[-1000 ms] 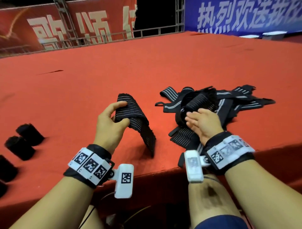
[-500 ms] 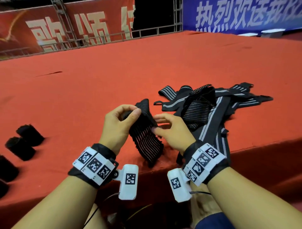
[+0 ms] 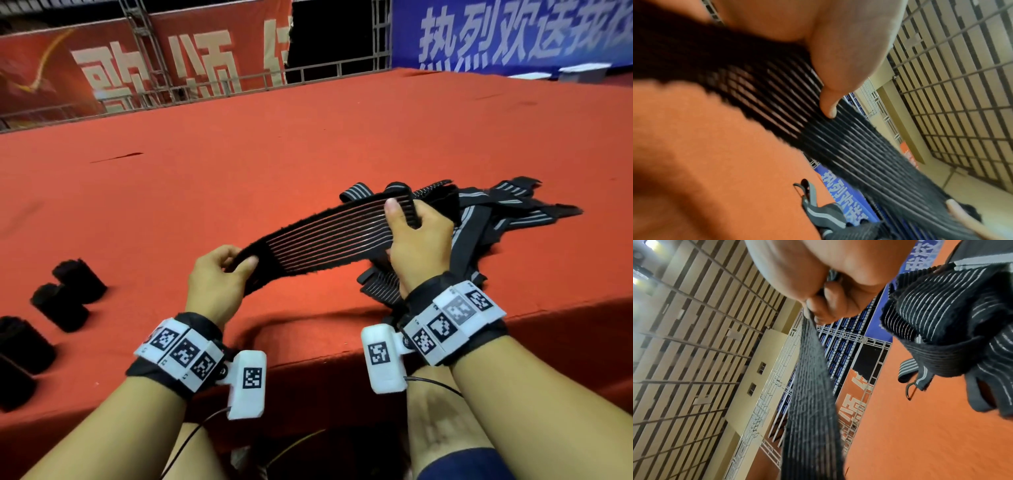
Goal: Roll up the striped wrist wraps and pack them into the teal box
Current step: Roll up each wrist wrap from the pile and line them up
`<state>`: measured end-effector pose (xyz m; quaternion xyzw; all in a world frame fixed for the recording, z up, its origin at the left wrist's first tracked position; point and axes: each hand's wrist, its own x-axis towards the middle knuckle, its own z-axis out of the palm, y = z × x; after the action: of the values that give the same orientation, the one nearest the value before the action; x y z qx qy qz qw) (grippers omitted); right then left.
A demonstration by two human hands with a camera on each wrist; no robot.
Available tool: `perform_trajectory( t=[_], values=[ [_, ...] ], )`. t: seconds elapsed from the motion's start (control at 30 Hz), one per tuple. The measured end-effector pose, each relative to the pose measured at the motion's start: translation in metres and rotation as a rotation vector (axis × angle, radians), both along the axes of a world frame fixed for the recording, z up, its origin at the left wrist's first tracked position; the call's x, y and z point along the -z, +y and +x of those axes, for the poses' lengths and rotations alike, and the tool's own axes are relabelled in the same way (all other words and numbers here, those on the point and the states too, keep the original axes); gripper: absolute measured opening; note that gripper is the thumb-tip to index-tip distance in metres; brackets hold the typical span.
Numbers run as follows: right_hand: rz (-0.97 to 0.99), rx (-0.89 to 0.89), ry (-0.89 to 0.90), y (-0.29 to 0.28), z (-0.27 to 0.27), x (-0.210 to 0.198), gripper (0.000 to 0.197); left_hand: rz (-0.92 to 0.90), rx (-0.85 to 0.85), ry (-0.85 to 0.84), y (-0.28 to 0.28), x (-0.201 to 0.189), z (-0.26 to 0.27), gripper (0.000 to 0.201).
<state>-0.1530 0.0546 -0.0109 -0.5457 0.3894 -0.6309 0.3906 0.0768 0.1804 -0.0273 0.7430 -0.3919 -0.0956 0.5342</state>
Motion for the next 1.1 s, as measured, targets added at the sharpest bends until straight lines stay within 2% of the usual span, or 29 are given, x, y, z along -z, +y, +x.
perform_trajectory(
  t=[0.1, 0.17, 0.23, 0.3, 0.37, 0.43, 0.5, 0.57, 0.7, 0.77, 0.83, 0.9, 0.97, 1.03, 1.1],
  values=[
    [0.044, 0.04, -0.055, -0.004, -0.004, -0.002, 0.035, 0.178, 0.009, -0.035, 0.007, 0.01, 0.012, 0.027],
    [0.08, 0.07, -0.117, -0.007, -0.007, -0.002, 0.028, 0.292, -0.004, -0.081, 0.012, 0.016, 0.018, 0.029],
    [0.086, 0.112, -0.134, -0.011, -0.007, 0.001, 0.022, 0.324, 0.012, 0.006, 0.016, 0.022, 0.02, 0.024],
    [0.099, 0.061, -0.105, -0.01, -0.002, 0.004, 0.012, 0.275, 0.049, 0.132, 0.018, 0.023, 0.015, 0.023],
    [0.175, -0.135, -0.086, -0.006, 0.005, 0.007, 0.041, 0.163, 0.098, 0.24, 0.018, 0.019, 0.006, 0.029],
    [0.21, -0.3, 0.019, 0.004, 0.012, 0.009, 0.065, 0.049, 0.157, 0.321, 0.018, 0.01, -0.005, 0.032],
    [0.086, -0.325, 0.24, 0.018, 0.015, 0.009, 0.072, -0.022, 0.199, 0.382, 0.017, -0.001, -0.015, 0.034],
    [-0.146, -0.362, 0.407, 0.032, 0.017, 0.009, 0.071, -0.074, 0.192, 0.416, 0.016, -0.01, -0.02, 0.039],
    [-0.438, -0.634, 0.621, 0.051, 0.022, 0.017, 0.073, -0.11, 0.175, 0.473, 0.017, -0.024, -0.026, 0.044],
    [-0.511, -0.617, 0.597, 0.058, 0.028, 0.02, 0.057, -0.08, 0.22, 0.473, 0.019, -0.029, -0.032, 0.041],
    [-0.537, -0.56, 0.478, 0.062, 0.034, 0.017, 0.03, -0.049, 0.262, 0.463, 0.022, -0.036, -0.039, 0.039],
    [-0.557, -0.491, 0.373, 0.065, 0.038, 0.008, 0.014, -0.044, 0.309, 0.504, 0.025, -0.043, -0.044, 0.036],
    [-0.513, -0.479, 0.311, 0.067, 0.036, -0.003, 0.007, -0.044, 0.365, 0.549, 0.029, -0.053, -0.047, 0.03],
    [-0.437, -0.494, 0.268, 0.067, 0.033, -0.014, 0.004, -0.042, 0.382, 0.48, 0.035, -0.066, -0.051, 0.022],
    [-0.372, -0.465, 0.194, 0.069, 0.032, -0.025, 0.004, -0.117, 0.387, 0.411, 0.041, -0.078, -0.056, 0.019]
  ],
)
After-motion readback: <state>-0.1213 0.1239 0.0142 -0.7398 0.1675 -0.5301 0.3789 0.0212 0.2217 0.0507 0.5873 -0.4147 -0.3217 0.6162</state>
